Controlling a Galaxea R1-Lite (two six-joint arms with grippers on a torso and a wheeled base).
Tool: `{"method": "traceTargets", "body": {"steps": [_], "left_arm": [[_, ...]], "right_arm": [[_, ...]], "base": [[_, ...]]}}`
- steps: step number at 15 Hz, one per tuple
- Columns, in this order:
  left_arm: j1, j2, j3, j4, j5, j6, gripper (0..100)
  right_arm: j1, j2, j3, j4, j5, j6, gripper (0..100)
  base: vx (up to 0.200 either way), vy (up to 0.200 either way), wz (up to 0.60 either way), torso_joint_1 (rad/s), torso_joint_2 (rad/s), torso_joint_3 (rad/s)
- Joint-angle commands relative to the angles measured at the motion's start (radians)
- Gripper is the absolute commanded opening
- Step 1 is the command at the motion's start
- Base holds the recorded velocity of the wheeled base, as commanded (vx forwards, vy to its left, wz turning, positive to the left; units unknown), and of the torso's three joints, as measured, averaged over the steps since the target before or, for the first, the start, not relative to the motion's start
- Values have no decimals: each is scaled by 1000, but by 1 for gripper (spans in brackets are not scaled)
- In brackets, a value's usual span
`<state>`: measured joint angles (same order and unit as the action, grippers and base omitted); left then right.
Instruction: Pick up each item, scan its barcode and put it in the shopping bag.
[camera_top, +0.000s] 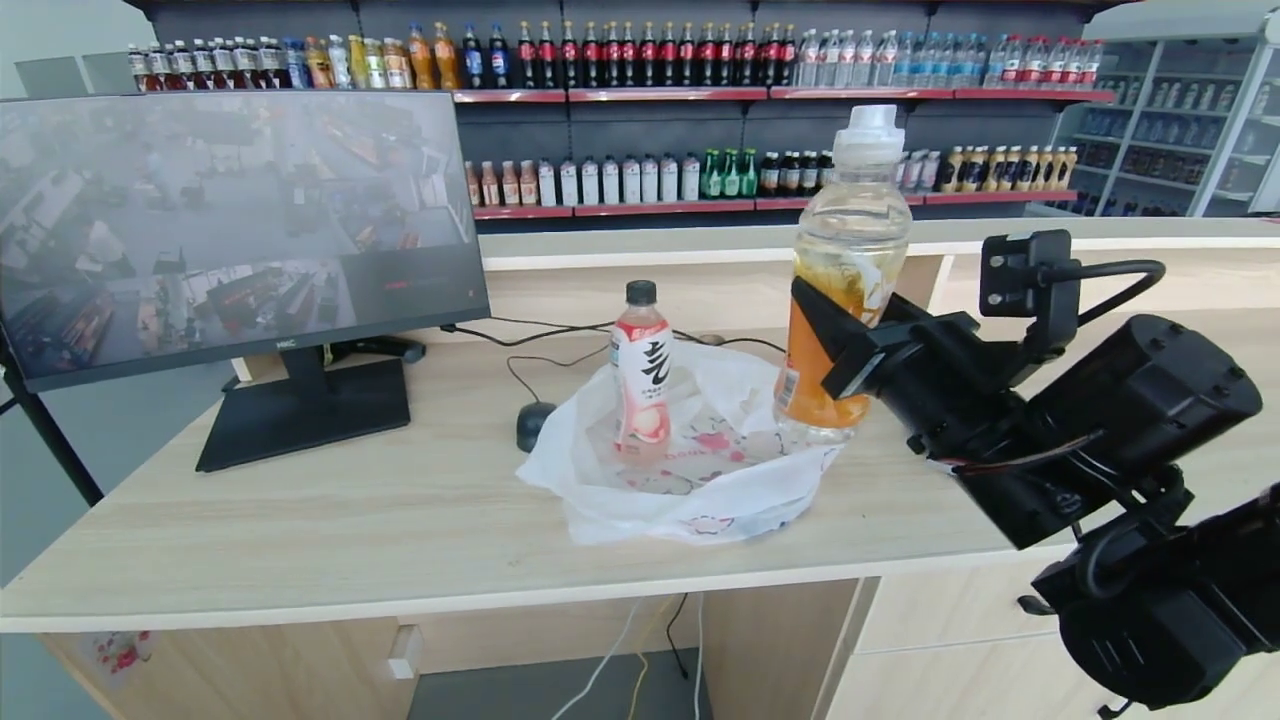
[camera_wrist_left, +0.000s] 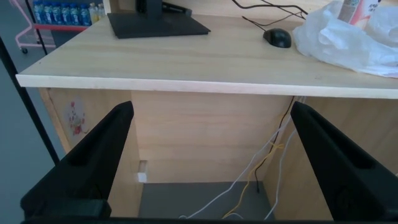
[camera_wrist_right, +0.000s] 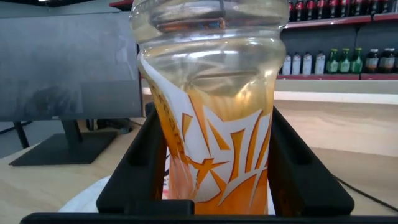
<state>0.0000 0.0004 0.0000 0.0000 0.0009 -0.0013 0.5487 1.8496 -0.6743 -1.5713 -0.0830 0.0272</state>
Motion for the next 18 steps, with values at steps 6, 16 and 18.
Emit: {"method": "traceTargets", "body": {"steps": [6, 16, 18], "left_arm": [[0, 0, 0, 0, 1, 0, 100], [0, 0, 0, 0, 1, 0, 100], [0, 0, 0, 0, 1, 0, 100]], "right_arm": [[33, 155, -73, 0, 3, 22, 0], [19, 319, -199, 0, 3, 23, 0], [-1, 349, -240, 0, 3, 23, 0]], "base": [[0, 0, 0, 0, 0, 0], [0, 0, 0, 0, 0, 0], [0, 0, 0, 0, 0, 0]]}}
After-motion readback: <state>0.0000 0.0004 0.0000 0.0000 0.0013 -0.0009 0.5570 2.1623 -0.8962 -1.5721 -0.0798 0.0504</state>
